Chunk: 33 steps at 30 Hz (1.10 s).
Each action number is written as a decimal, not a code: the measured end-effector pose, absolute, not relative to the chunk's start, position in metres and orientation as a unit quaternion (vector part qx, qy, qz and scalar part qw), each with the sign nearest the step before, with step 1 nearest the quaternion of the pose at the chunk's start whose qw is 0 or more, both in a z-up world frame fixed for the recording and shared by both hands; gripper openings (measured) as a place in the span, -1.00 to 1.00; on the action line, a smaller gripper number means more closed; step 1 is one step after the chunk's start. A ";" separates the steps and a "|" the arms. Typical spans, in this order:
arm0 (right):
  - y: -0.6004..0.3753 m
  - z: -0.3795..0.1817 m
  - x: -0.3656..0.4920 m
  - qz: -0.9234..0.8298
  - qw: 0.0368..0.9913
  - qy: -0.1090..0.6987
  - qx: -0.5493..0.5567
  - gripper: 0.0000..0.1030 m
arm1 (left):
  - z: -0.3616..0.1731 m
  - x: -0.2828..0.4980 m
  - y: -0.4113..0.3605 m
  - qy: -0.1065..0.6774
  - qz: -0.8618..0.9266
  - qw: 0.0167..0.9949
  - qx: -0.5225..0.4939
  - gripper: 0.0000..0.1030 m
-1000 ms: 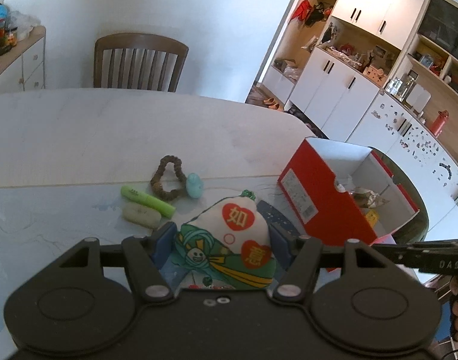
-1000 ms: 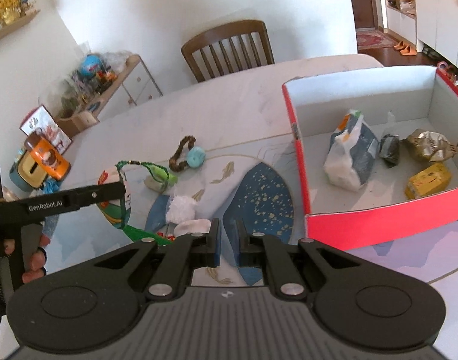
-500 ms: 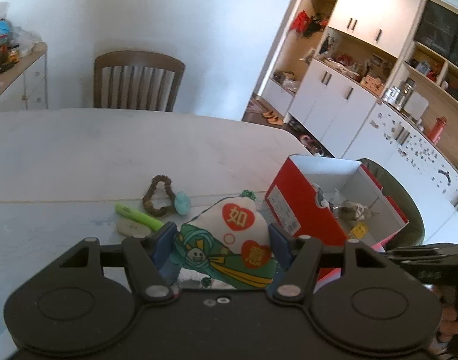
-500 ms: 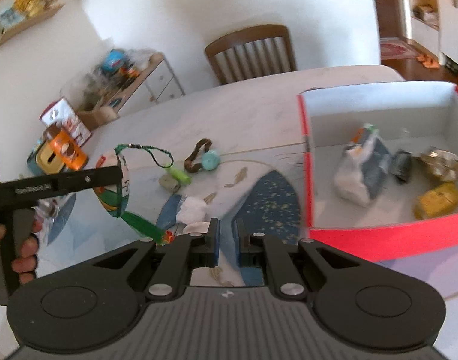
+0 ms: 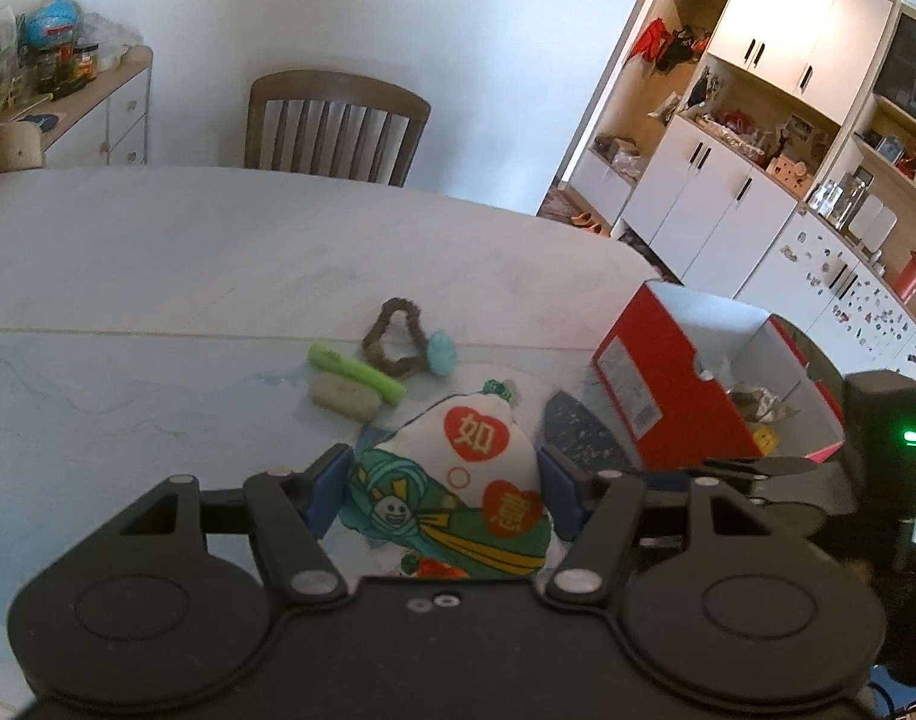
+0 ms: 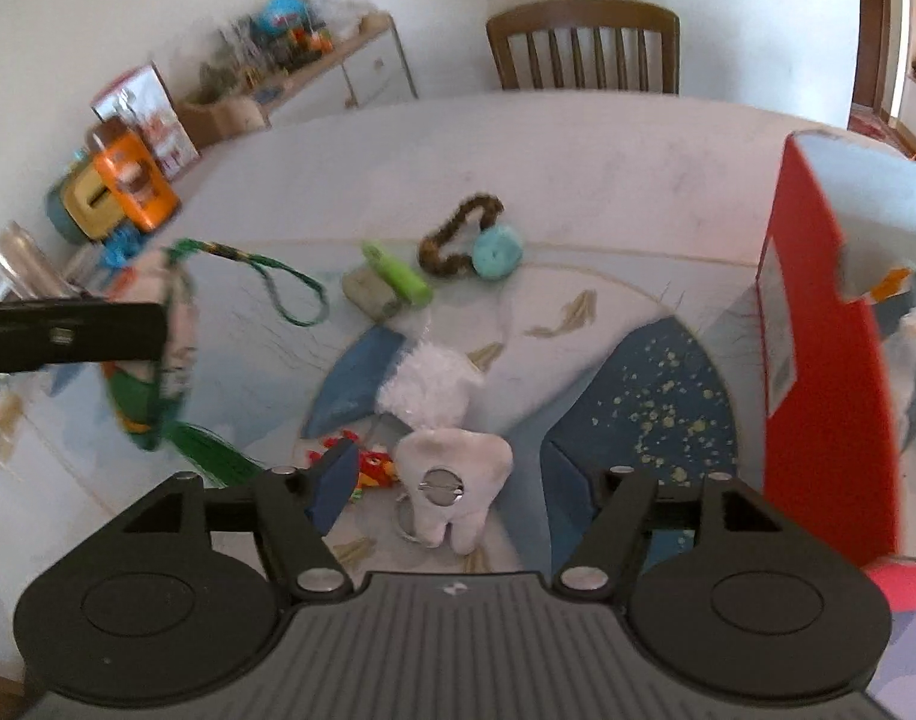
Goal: Organize objects
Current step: 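Carry the tooth plush and embroidered sachet over the shoebox with both tools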
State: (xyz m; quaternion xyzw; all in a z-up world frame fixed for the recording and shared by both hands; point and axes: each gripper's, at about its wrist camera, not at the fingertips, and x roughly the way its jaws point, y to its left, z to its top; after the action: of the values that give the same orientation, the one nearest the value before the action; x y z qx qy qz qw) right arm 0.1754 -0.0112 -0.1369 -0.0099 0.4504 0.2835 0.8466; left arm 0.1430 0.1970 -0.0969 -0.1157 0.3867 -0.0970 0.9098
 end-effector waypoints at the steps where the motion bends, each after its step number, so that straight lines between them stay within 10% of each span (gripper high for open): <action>1: -0.008 -0.142 0.178 0.282 0.844 0.455 -0.013 0.33 | -0.098 0.143 0.199 0.389 -0.096 0.909 -0.116 0.27; 33: -0.024 -0.101 0.168 0.265 0.850 0.454 -0.026 -0.01 | -0.084 0.152 0.173 0.381 -0.123 0.909 -0.114 0.27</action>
State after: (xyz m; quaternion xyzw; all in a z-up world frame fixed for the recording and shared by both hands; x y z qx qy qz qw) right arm 0.1683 -0.0239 -0.1010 -0.0259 0.4545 0.2652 0.8500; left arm 0.1520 0.1735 -0.0841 -0.1138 0.3811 -0.1234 0.9092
